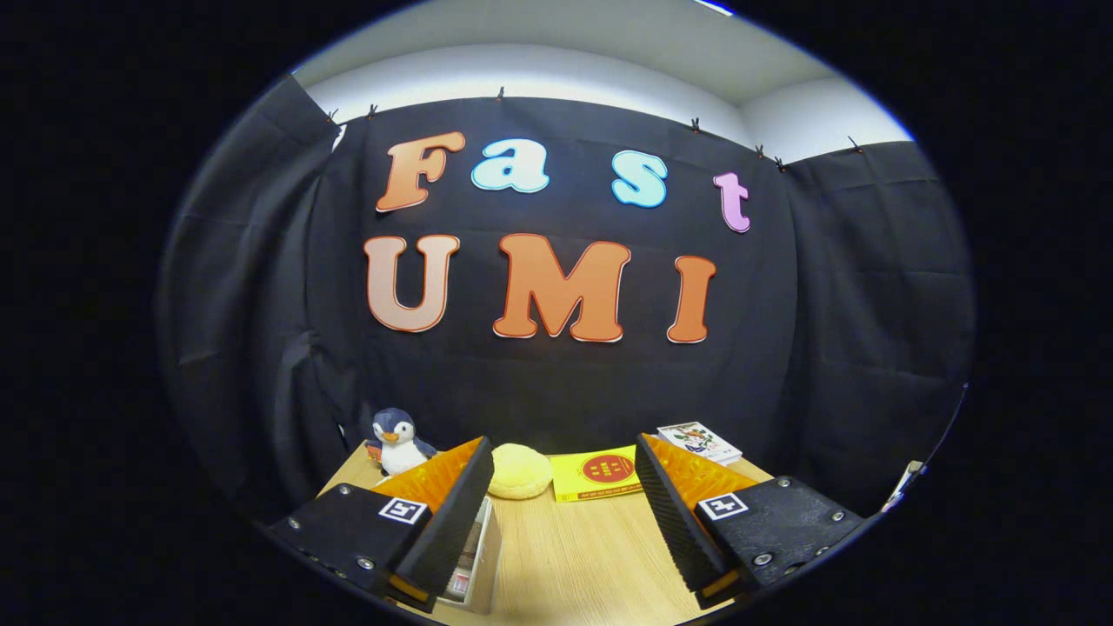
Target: Open the storage box then place both shoes into the box .Put the left shoe in first, then the right shoe, with the right side of both shoes facing outward in a uniform manner.
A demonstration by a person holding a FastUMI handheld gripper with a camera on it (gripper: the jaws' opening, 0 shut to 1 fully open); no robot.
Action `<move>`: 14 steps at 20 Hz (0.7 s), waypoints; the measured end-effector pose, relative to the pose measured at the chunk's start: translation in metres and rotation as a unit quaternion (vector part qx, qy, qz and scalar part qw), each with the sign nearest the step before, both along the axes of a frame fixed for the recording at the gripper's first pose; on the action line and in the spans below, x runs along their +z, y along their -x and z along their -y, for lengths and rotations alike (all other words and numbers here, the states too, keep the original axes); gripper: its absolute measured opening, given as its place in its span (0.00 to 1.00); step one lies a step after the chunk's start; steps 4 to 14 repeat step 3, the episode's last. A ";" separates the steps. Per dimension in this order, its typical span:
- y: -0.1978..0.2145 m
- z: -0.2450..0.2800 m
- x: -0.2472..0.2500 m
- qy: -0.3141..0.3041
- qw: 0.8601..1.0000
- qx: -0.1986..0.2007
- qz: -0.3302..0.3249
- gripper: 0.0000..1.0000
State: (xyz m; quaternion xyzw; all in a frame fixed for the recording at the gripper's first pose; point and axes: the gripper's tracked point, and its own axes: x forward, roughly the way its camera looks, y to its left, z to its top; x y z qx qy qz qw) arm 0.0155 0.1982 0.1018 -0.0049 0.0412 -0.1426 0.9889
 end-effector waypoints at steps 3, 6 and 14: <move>0.002 -0.001 -0.001 -0.009 1.000 0.008 0.001 0.98; 0.002 -0.001 -0.001 -0.009 1.000 0.008 0.001 0.98; 0.002 -0.001 -0.001 -0.009 1.000 0.008 0.001 0.98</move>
